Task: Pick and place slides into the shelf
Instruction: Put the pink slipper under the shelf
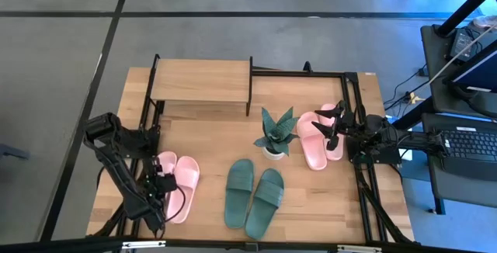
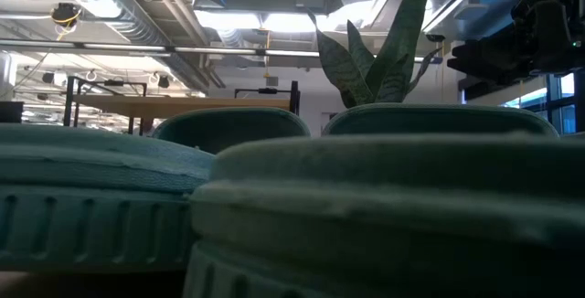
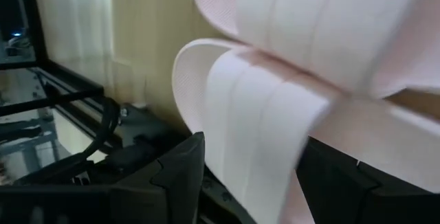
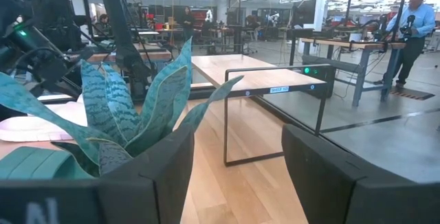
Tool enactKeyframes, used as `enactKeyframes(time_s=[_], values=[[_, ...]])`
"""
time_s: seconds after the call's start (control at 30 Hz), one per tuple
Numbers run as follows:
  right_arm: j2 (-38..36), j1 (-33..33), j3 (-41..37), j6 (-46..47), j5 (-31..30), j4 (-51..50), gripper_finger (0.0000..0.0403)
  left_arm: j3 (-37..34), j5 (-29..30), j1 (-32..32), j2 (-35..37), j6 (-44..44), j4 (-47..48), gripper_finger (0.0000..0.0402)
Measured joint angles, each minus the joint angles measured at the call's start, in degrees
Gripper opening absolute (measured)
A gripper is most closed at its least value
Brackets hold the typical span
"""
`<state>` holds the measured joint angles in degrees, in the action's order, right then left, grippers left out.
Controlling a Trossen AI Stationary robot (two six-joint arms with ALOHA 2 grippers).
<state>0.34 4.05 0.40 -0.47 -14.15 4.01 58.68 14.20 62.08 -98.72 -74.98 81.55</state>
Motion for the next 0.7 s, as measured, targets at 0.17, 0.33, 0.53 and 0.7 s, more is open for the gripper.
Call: enactKeyframes(time_s=[0.17, 0.33, 0.53, 0.7], values=[[0.02, 0.01, 0.0, 0.02, 0.0, -0.04, 0.0221, -2.95, -0.38, 0.0, 0.0, -1.36, -0.51, 0.0208], [0.02, 0.0, 0.0, 0.02, 0.0, -0.04, 0.0221, -3.24, -0.36, 0.0, 0.0, -1.38, -0.61, 0.0208], [0.02, 0.0, 0.0, 0.02, -0.01, -0.04, 0.0221, -3.24, -0.33, -0.07, 0.0, -1.38, -1.75, 0.0208], [0.01, 0.02, 0.0, 0.02, 0.0, -0.05, 0.0221, -3.26, -0.33, -0.07, 0.0, -1.38, -1.76, 0.0208]])
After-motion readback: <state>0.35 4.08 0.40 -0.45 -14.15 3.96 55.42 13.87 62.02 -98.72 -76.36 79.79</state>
